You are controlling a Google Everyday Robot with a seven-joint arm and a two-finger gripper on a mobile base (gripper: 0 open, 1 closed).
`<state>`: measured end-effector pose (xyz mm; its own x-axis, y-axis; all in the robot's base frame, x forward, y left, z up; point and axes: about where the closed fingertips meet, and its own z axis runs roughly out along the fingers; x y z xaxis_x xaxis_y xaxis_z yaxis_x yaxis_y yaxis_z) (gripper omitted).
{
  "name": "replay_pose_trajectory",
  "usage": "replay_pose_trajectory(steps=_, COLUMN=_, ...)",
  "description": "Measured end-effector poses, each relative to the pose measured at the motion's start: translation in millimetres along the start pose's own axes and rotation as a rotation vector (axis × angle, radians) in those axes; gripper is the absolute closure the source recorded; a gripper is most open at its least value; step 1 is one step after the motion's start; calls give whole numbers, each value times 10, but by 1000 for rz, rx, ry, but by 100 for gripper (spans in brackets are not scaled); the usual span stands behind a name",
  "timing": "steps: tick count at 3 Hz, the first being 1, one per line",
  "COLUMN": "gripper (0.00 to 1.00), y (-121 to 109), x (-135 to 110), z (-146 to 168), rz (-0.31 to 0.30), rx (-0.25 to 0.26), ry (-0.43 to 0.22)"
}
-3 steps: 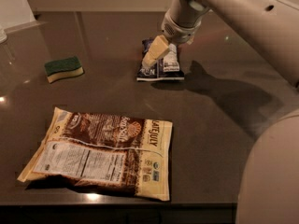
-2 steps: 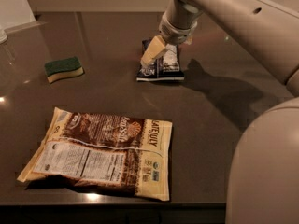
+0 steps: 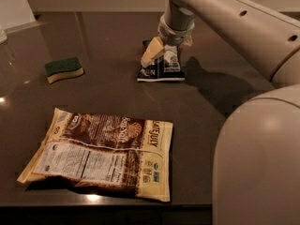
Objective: Move blue chip bag near brown chip bag
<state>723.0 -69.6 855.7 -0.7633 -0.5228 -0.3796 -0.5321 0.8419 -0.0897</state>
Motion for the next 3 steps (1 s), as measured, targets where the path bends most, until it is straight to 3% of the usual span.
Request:
replay_pose_trajectory(steps=1, gripper=0, y=10, x=10, z=67, rz=16, rx=-19, ry=15)
replay_pose_trajectory(steps=3, gripper=41, y=67, x=27, z=33, rz=19, rx=-76, ry=7)
